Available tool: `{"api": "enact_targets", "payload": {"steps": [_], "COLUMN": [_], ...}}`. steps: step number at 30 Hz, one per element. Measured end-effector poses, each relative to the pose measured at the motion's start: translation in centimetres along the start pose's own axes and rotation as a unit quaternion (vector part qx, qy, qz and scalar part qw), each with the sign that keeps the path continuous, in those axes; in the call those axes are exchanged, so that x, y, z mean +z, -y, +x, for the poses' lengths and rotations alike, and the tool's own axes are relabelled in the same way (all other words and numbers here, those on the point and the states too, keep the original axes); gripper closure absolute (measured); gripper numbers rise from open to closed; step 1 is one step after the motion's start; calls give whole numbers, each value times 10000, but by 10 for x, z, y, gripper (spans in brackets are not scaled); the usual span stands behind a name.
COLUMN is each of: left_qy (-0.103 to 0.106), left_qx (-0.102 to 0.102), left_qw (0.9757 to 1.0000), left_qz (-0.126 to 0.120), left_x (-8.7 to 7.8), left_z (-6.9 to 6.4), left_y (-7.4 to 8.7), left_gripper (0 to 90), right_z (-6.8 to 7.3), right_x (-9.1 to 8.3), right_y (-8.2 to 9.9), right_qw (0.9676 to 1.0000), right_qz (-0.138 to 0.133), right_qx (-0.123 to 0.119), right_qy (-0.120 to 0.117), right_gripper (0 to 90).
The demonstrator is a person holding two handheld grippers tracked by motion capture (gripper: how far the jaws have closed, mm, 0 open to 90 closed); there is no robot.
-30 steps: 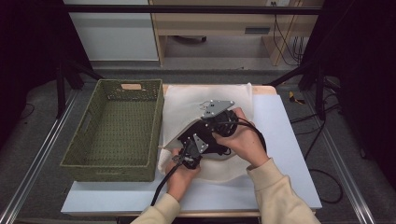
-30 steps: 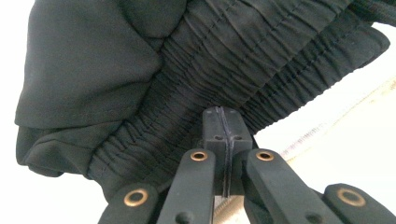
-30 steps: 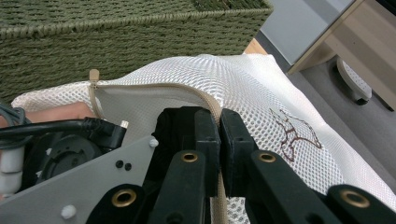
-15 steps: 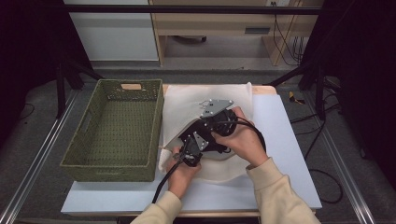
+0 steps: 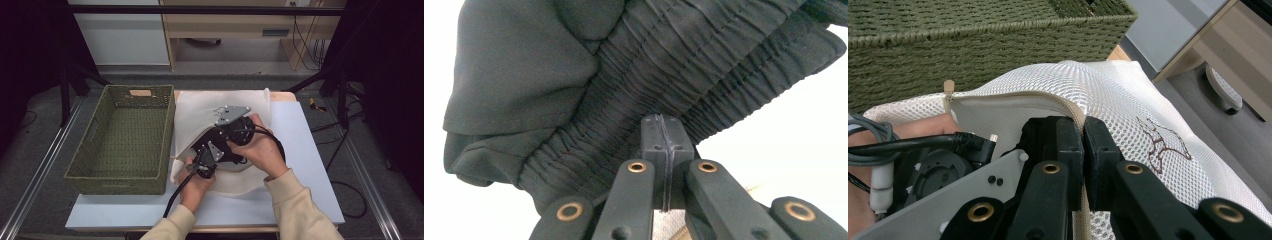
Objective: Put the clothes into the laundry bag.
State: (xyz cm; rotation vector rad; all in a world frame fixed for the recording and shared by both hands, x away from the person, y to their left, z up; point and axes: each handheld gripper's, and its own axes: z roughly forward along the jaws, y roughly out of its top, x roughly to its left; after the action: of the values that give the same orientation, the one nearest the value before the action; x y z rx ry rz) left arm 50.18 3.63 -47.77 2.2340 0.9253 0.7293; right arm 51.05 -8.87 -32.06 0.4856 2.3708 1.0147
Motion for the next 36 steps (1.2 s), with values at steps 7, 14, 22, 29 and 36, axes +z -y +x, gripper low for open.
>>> {"api": "enact_targets", "payload": {"steps": [7,14,22,29,36], "left_qy": [-48,-114,-211,-101,39], "left_qx": [-45,-64,-38,20,39], "left_qw": [10000,9999,9994,9984,9978], "left_qz": [2,-29,-285,-560,-661], "left_x": [3,7,5,-12,-19], "left_z": [1,2,2,-4,-10], "left_y": [-2,-4,-4,-2,1], "left_gripper": [900,900,900,900,900], "right_z": [0,0,1,0,2], "right_x": [-1,-1,-1,4,6], "right_y": [-1,-2,0,3,3], "right_qw": [10000,10000,10000,10000,10000], "right_qz": [3,3,29,46,58], "right_qx": [-3,-13,-4,45,38], "right_qy": [12,-2,0,-33,-42], "right_gripper": [871,872,871,871,871]}}
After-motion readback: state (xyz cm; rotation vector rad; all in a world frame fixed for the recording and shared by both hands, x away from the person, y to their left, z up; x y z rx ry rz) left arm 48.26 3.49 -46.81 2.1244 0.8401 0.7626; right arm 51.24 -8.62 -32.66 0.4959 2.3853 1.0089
